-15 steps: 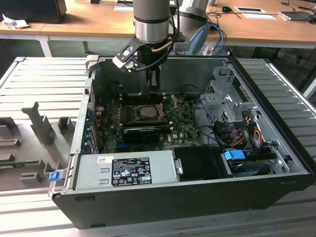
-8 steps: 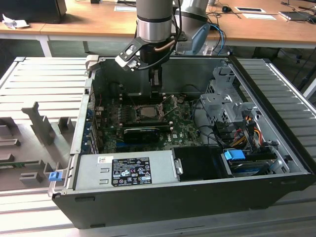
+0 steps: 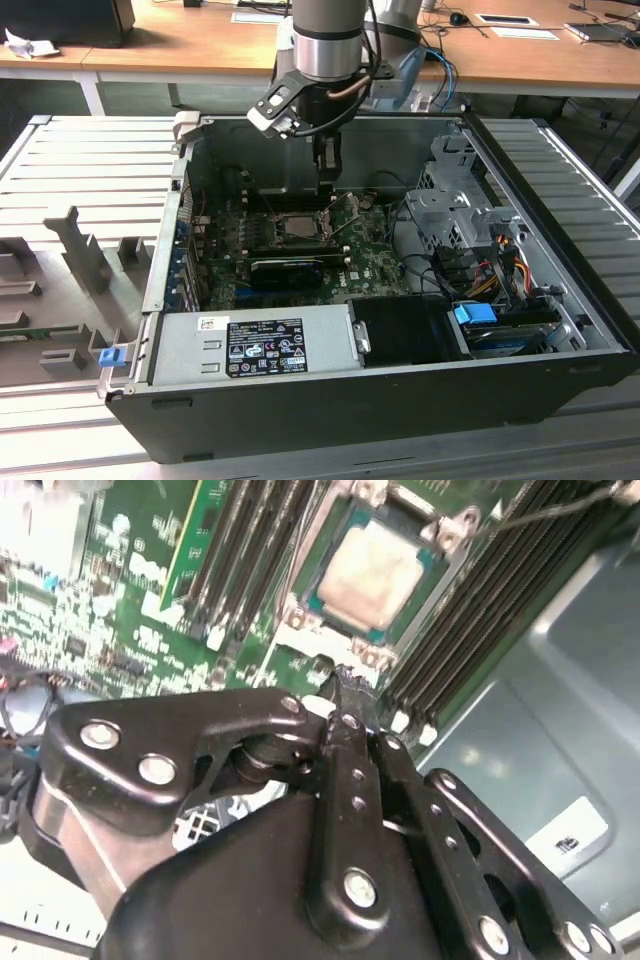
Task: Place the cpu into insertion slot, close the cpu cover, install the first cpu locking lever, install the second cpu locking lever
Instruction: 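Close the cpu cover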
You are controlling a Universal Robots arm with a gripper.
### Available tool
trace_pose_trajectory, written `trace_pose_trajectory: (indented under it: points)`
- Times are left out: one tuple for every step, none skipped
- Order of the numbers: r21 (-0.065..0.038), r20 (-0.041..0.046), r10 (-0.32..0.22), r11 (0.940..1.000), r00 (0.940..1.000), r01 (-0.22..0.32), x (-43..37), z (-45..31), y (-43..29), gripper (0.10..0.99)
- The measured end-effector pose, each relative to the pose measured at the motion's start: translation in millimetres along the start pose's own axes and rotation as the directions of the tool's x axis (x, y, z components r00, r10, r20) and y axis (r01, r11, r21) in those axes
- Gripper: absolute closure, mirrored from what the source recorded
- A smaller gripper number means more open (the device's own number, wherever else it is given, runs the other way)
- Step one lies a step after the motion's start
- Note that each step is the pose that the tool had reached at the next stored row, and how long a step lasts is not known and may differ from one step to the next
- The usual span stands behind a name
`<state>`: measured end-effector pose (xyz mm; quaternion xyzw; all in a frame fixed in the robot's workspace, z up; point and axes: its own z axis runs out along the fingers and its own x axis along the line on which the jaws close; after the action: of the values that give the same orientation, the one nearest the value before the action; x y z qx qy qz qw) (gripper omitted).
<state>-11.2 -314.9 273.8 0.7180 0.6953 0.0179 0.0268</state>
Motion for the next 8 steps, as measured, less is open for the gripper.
trace_pose_trajectory:
  points:
    - [0.001,0.0001,0.0,1.0,1.0,0.0,0.1,0.2,3.8,0.98]
    - [0.002,0.0001,0.0,1.0,1.0,0.0,0.2,0.3,5.6,0.98]
    - [0.002,0.0001,0.0,1.0,1.0,0.0,0.3,0.4,6.8,0.98]
    - [0.002,0.0001,0.0,1.0,1.0,0.0,0.5,0.5,8.4,0.98]
    - [0.003,0.0001,-0.001,1.0,1.0,0.001,0.6,0.6,10.4,0.98]
    - [0.003,0.0,-0.001,1.0,1.0,0.001,0.8,0.7,11.6,0.98]
    - [0.003,0.0,-0.002,1.0,1.0,0.002,0.9,0.8,12.8,0.98]
    - [0.003,0.0,-0.002,1.0,1.0,0.002,1.0,0.8,13.6,0.98]
